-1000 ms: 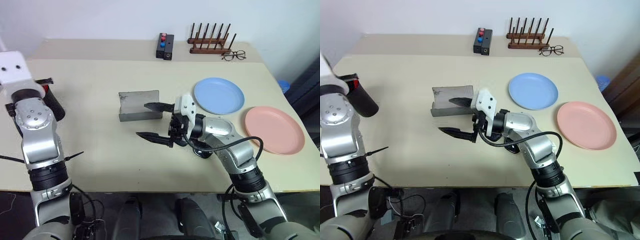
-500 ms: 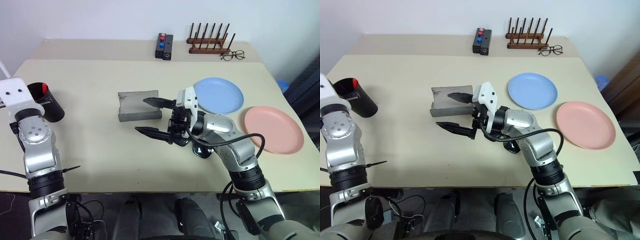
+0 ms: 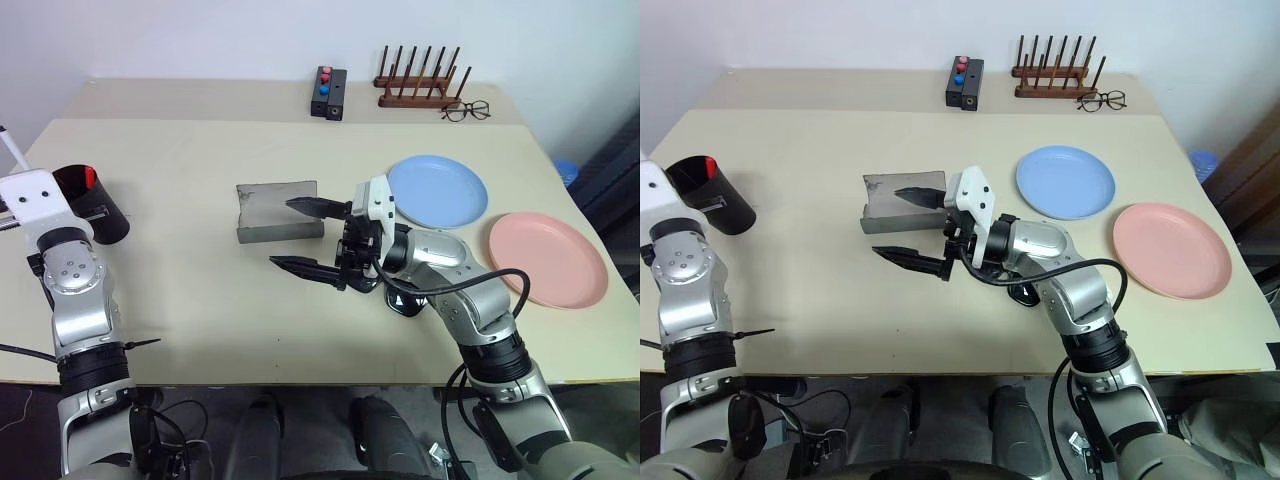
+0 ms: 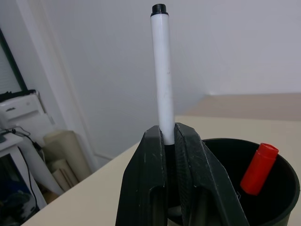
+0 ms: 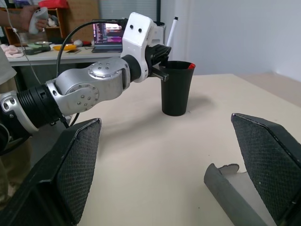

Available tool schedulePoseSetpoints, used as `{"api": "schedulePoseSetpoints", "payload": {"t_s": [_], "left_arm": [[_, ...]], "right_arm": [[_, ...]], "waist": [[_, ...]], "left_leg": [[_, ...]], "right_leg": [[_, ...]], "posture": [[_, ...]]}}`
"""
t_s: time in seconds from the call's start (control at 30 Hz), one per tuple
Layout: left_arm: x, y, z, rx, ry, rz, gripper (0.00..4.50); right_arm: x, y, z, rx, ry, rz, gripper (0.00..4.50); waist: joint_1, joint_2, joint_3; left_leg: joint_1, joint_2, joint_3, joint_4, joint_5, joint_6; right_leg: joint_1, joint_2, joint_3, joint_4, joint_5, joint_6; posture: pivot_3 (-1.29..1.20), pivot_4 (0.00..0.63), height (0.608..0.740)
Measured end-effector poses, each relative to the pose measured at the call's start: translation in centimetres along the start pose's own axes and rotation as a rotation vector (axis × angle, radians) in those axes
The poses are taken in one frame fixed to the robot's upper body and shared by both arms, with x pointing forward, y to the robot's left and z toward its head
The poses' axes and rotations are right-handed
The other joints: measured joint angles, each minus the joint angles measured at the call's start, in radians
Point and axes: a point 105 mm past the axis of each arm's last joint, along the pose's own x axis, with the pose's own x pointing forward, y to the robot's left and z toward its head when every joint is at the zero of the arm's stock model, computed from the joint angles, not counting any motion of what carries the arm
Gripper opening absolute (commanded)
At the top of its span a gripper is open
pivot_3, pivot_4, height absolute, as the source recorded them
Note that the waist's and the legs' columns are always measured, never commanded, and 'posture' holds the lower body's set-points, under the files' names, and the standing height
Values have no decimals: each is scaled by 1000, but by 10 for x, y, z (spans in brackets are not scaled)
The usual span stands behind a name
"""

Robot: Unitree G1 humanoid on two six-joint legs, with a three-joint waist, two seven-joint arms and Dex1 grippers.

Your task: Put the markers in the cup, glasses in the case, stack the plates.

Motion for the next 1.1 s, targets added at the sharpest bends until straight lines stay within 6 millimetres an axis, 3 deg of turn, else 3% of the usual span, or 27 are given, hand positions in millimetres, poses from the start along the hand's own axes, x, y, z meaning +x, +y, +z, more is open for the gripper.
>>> {"api": "schedulePoseSetpoints", "payload": {"t_s": [0.03,0.1,0.2,0.47,0.57,0.6,0.7,0.8,0.87,0.97,1.1], "left_arm": [[0,0,0,-2,0,0,811],[0,0,0,-3,0,0,1574],[0,0,0,-2,1,2,3062],[0,0,-2,-5,9,8,3062],[2,-10,9,-51,-22,-42,3062],[3,-17,16,-74,-39,-79,3332],[0,-63,53,-222,-85,-359,4382],[-30,-121,78,-252,-36,-809,4456],[-62,-149,74,-170,34,-1094,4456],[-96,-168,52,-18,143,-1380,4456],[-114,-182,38,105,236,-1609,4456]], "right_arm": [[0,0,0,0,0,-1,4500],[0,0,0,1,1,-2,4500],[0,0,0,1,1,-3,4500],[0,0,-1,2,2,-5,4500],[-1,-1,-2,3,6,-8,4500],[-2,-1,-2,2,7,-9,4500],[-5,-3,-4,-9,29,-17,4500],[-15,-6,-8,-42,91,-18,4500],[-25,-9,-13,-66,152,-10,4500],[-35,-7,-21,-65,204,8,4500],[-45,-4,-27,-77,262,25,4500]], "waist": [[0,0,0],[0,0,0],[0,0,0],[0,0,0],[3,0,0],[4,0,0],[8,0,0],[-2,0,0],[-13,1,0],[-31,1,1],[-28,2,1]], "left_leg": [[0,0,0,0,0,0],[0,0,0,0,0,0],[0,0,0,0,0,0],[0,0,0,0,0,0],[0,0,0,0,0,0],[0,0,0,0,0,0],[-1,0,0,1,0,0],[0,0,0,0,0,0],[0,0,0,-2,0,0],[0,1,0,-4,0,1],[-1,1,0,-3,0,1]], "right_leg": [[0,0,0,0,0,0],[0,0,0,0,0,0],[0,0,0,0,0,0],[0,0,0,0,0,0],[0,0,0,0,0,0],[0,0,0,0,0,0],[1,0,0,-1,0,-1],[1,-1,0,-1,0,0],[-1,0,0,0,0,0],[-2,1,0,0,-1,0],[-3,1,0,0,-2,-3]], "posture": [[0,150,738],[0,150,738],[0,150,738],[0,150,738],[0,150,738],[0,150,738],[0,150,738],[0,150,738],[0,150,738],[0,150,738],[0,150,738]]}}
